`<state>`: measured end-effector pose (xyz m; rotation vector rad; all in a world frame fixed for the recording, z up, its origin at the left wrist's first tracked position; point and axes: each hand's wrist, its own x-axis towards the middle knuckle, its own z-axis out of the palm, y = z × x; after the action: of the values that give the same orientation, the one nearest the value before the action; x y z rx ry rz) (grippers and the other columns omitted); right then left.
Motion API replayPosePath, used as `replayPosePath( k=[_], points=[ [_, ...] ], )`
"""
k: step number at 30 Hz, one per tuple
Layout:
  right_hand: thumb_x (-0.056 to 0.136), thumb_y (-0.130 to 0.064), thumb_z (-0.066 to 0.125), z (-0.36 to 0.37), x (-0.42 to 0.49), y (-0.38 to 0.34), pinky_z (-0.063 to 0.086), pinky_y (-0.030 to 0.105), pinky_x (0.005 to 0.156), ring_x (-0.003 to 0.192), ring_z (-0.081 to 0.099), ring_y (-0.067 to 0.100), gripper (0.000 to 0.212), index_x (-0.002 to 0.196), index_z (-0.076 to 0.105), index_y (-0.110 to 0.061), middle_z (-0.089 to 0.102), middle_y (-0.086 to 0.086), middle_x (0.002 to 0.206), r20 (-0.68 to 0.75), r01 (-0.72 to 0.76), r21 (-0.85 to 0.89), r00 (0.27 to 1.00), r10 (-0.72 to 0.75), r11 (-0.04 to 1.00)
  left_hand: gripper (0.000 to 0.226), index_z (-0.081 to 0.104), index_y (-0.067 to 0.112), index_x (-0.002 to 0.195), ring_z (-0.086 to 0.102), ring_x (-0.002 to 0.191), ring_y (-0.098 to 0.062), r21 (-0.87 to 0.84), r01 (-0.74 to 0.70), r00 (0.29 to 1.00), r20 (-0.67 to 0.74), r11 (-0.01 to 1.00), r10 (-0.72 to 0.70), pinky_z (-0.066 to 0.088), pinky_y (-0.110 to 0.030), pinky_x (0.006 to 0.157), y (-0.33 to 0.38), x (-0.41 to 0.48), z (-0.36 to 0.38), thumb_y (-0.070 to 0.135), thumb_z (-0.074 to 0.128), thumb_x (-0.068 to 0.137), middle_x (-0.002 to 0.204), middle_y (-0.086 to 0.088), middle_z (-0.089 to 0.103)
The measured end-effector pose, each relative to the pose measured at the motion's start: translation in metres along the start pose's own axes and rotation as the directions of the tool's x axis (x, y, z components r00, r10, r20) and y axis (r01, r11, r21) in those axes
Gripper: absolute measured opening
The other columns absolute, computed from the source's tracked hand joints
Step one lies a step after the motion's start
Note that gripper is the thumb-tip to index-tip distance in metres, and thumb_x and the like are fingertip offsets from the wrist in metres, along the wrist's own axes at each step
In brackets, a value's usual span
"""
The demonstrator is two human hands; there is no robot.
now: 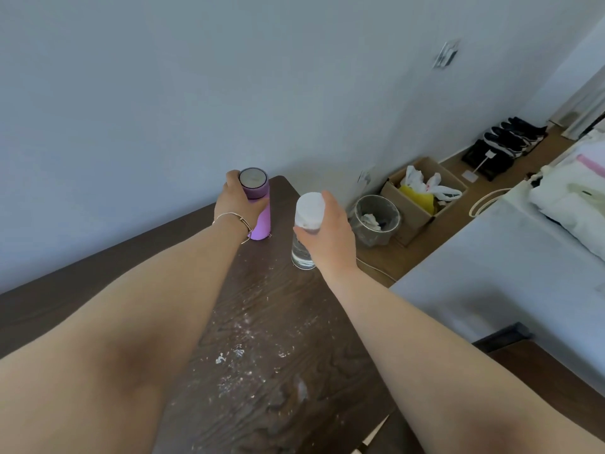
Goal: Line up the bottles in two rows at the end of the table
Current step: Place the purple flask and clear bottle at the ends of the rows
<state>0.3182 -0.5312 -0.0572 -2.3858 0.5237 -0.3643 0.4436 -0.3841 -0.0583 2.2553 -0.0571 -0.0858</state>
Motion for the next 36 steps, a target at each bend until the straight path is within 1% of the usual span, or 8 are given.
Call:
replayPosePath(
  k=[7,12,14,16,19,27,30,36],
  points=[
    [0.078,-0.035,0.080,-0.005,-0.013,-0.010,0.048,0.041,0.091,0.116,0.054,0.029,0.085,0.147,0.031,-0.022,0.049,0.009,0.135,0.014,-0.017,0.024,1.000,0.017,1.000,0.064,0.036,0.017,0.128,0.057,0.101,-0.029,0.005,-0.071,0.997,-0.008,0.997,0.071,0.047,-0.038,0.081,-0.003,-0.024,-0.019,0.033,0.072,0.077,0.122,-0.006,0.057],
    [0.078,-0.037,0.080,-0.008,-0.041,-0.026,0.049,0.038,0.092,0.118,0.053,0.026,0.083,0.145,0.032,-0.023,0.048,0.007,0.137,-0.002,-0.023,0.005,1.000,0.023,1.000,0.064,0.037,0.016,0.128,0.057,0.101,-0.031,0.024,-0.061,0.998,0.001,0.998,0.061,0.045,-0.036,0.079,-0.020,-0.061,-0.052,0.033,0.072,0.078,0.122,-0.008,0.057],
    [0.078,-0.038,0.079,-0.010,-0.056,-0.038,0.050,0.041,0.092,0.118,0.053,0.026,0.082,0.143,0.032,-0.024,0.048,0.006,0.136,-0.011,-0.024,0.006,1.000,0.024,1.000,0.062,0.038,0.017,0.126,0.057,0.100,-0.030,0.023,-0.057,0.998,0.007,0.998,0.057,0.045,-0.036,0.078,-0.029,-0.081,-0.069,0.034,0.071,0.077,0.120,-0.006,0.057],
    [0.078,-0.038,0.079,-0.013,-0.074,-0.049,0.050,0.044,0.093,0.119,0.052,0.026,0.082,0.143,0.032,-0.025,0.049,0.006,0.136,-0.022,-0.032,0.011,0.999,0.032,0.999,0.060,0.038,0.019,0.124,0.056,0.096,-0.027,0.020,-0.052,0.999,0.011,0.998,0.052,0.044,-0.034,0.077,-0.039,-0.103,-0.086,0.034,0.071,0.077,0.119,-0.004,0.057],
    [0.077,-0.037,0.079,-0.015,-0.107,-0.068,0.048,0.043,0.093,0.120,0.051,0.027,0.083,0.144,0.032,-0.024,0.048,0.006,0.137,-0.043,-0.037,0.026,0.998,0.038,0.999,0.058,0.039,0.019,0.123,0.052,0.091,-0.022,0.015,-0.062,0.998,0.012,0.998,0.062,0.041,-0.032,0.076,-0.053,-0.137,-0.113,0.034,0.071,0.076,0.119,-0.004,0.057],
    [0.076,-0.037,0.079,-0.021,-0.206,-0.118,0.043,0.037,0.087,0.118,0.051,0.027,0.085,0.146,0.032,-0.026,0.050,0.007,0.133,-0.070,-0.027,0.083,0.997,0.033,0.996,0.058,0.039,0.018,0.123,0.051,0.090,-0.021,0.014,-0.111,0.993,0.031,0.994,0.111,0.041,-0.031,0.076,-0.081,-0.221,-0.185,0.035,0.071,0.077,0.119,-0.004,0.056],
    [0.075,-0.038,0.078,-0.026,-0.238,-0.131,0.041,0.035,0.084,0.116,0.052,0.028,0.085,0.146,0.031,-0.026,0.050,0.007,0.130,-0.060,-0.018,0.072,0.998,0.023,0.997,0.058,0.040,0.019,0.123,0.051,0.091,-0.022,0.016,-0.107,0.994,0.018,0.994,0.107,0.041,-0.031,0.077,-0.089,-0.248,-0.207,0.035,0.070,0.077,0.119,-0.004,0.055],
    [0.075,-0.039,0.079,-0.040,-0.292,-0.138,0.044,0.038,0.089,0.118,0.051,0.026,0.088,0.147,0.030,-0.026,0.050,0.005,0.133,-0.021,0.012,0.053,1.000,-0.011,0.999,0.059,0.040,0.021,0.124,0.052,0.091,-0.020,0.008,-0.104,0.994,-0.026,0.995,0.104,0.041,-0.030,0.076,-0.103,-0.308,-0.233,0.036,0.071,0.077,0.120,-0.001,0.055]
  ],
)
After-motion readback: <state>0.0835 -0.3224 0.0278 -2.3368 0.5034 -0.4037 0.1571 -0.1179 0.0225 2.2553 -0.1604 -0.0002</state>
